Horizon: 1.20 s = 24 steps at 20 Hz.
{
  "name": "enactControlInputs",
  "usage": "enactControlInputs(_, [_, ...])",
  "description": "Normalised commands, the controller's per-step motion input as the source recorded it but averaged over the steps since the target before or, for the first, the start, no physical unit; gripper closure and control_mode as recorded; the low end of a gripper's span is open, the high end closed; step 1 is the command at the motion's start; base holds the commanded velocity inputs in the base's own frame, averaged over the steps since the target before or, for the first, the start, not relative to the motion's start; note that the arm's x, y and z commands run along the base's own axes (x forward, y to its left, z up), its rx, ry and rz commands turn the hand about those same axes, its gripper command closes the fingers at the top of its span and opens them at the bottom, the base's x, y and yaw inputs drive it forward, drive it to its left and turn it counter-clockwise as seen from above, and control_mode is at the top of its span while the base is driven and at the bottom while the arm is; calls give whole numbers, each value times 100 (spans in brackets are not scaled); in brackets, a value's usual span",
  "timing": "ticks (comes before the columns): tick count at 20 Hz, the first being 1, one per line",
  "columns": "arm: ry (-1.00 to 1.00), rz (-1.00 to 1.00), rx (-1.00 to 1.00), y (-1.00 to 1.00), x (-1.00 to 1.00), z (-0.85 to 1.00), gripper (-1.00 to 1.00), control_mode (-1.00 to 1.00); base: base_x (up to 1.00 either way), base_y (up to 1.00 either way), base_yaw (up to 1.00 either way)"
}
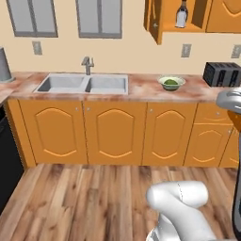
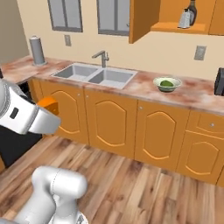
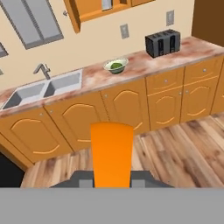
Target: Pick the cheese from the fridge and the cheese grater from the cabinet and place them next to the salad bowl.
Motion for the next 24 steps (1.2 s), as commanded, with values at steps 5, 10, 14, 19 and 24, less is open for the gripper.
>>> enactControlInputs(5, [0, 0, 0, 0, 0, 0, 100, 100, 100, -29, -6])
enactControlInputs(10, [0, 0, 0, 0, 0, 0, 100, 100, 100, -34, -4])
enactControlInputs(14, [0, 0, 0, 0, 0, 0, 100, 100, 100, -86, 0])
enactControlInputs(19, [0, 0, 0, 0, 0, 0, 100, 100, 97, -93, 1])
enactControlInputs(24, [0, 0, 0, 0, 0, 0, 100, 100, 87, -17, 23])
